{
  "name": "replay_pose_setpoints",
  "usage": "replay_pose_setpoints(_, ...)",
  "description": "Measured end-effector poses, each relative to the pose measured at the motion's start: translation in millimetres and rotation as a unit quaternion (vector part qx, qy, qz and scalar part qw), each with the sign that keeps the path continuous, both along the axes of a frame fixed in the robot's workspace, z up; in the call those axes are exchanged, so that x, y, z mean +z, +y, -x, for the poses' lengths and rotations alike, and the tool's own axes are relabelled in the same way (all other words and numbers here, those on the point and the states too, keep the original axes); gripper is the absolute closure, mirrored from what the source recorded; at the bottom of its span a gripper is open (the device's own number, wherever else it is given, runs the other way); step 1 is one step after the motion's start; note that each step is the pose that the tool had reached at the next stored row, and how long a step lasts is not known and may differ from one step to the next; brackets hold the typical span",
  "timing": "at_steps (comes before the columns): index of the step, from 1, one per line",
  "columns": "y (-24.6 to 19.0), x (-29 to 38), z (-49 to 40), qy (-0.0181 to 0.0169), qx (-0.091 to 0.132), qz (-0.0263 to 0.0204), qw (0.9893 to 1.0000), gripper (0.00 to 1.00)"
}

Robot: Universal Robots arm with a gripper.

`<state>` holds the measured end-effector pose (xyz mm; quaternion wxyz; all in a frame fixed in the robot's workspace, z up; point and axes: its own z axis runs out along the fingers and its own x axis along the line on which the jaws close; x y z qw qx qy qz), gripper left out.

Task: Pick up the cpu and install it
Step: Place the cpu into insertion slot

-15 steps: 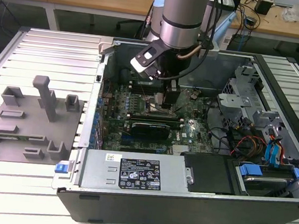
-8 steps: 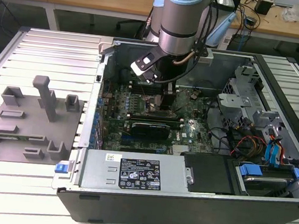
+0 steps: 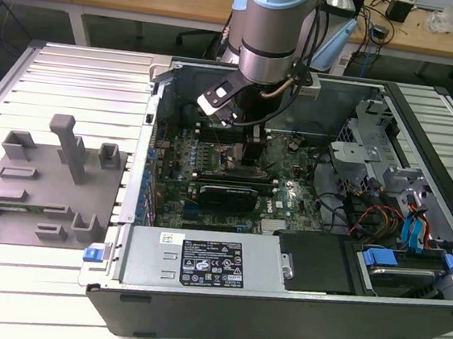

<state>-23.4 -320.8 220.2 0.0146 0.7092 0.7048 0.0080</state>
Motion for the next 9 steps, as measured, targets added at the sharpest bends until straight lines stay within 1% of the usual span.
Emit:
replay_pose_setpoints(2, -0.1, -2.1, 0.1, 0.0, 0.0, 0.0001, 1.0, 0.45)
replay_pose_setpoints(9, 0.8, -5.7, 1.8, 0.0, 0.0, 0.0, 1.0, 0.45)
